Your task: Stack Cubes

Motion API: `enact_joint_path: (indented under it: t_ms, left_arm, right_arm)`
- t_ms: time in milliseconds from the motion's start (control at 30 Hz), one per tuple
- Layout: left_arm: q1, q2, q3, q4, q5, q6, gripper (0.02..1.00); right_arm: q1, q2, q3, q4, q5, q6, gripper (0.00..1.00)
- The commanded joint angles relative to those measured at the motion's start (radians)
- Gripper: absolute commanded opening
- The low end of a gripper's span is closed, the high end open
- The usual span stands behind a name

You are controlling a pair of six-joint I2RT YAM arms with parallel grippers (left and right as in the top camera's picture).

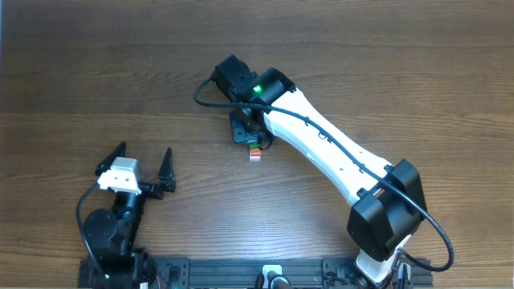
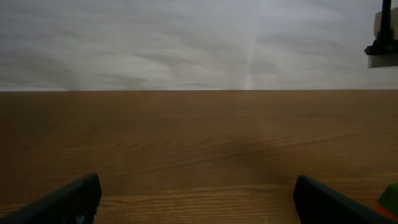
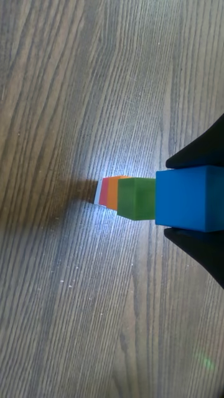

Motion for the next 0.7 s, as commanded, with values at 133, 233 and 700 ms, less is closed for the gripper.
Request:
enact_joint_path:
  t_ms: [133,233,700]
  left_arm:
    - [-0.004,-0.007,-0.005,0.0,0.009,0.014,1.0]
    - [-0.004,-0.007,-0.005,0.0,0.009,0.014,1.0]
    - [-0.004,-0.007,-0.005,0.0,0.009,0.014,1.0]
  right_arm:
    - [0.006,0.037,0.024,-0.003,0.009,-0.004,0.009]
    - [0.006,0.043,0.024,-0.003,0.009,-0.004,0.012]
    - [0.006,0.059,0.024,0.002,0.009,-0.004,0.014]
